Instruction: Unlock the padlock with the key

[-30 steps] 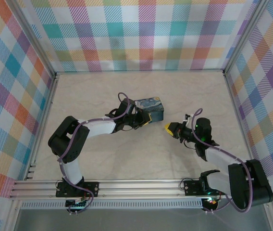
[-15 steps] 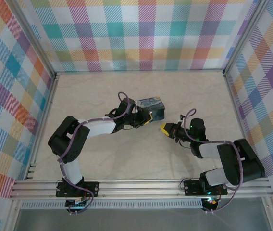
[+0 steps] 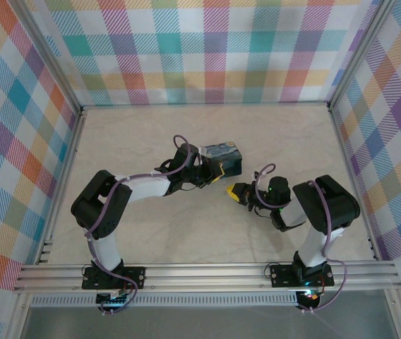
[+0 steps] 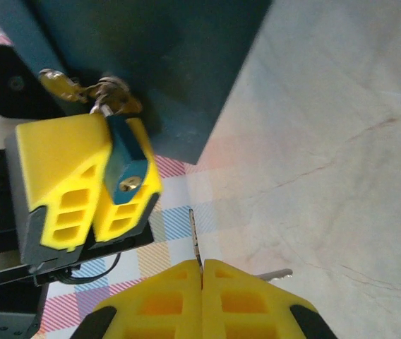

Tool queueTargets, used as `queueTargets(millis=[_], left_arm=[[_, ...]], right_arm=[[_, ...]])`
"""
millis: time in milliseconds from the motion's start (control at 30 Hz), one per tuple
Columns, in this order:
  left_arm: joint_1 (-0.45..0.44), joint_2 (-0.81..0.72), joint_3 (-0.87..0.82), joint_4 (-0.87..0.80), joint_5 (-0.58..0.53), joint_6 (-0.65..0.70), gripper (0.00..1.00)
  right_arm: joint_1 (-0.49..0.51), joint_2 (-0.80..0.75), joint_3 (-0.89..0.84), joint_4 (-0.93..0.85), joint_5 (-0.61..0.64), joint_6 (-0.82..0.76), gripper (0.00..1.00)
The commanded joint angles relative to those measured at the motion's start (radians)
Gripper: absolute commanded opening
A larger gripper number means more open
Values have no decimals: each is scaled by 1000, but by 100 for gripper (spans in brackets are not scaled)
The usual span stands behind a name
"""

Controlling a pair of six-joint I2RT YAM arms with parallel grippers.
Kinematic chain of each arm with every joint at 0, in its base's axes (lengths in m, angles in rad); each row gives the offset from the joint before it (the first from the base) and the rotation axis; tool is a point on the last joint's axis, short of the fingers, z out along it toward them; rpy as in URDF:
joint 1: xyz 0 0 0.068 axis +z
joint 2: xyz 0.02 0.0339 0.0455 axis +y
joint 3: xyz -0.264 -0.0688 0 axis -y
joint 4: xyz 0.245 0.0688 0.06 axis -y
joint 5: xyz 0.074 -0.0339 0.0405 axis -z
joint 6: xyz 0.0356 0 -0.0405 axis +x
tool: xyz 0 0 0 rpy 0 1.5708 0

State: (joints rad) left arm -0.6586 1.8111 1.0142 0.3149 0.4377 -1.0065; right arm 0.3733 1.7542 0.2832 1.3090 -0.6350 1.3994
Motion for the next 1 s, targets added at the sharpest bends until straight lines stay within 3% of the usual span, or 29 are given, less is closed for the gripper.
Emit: queueTargets(millis=[0,967], left_arm=[[4,2,-13,50,31,-12,9],[4,-6,-32,76,32,-24,9]], right_arm=[[10,-22,16,98,27,-2,0],[10,-36,24,98,73,17,0]])
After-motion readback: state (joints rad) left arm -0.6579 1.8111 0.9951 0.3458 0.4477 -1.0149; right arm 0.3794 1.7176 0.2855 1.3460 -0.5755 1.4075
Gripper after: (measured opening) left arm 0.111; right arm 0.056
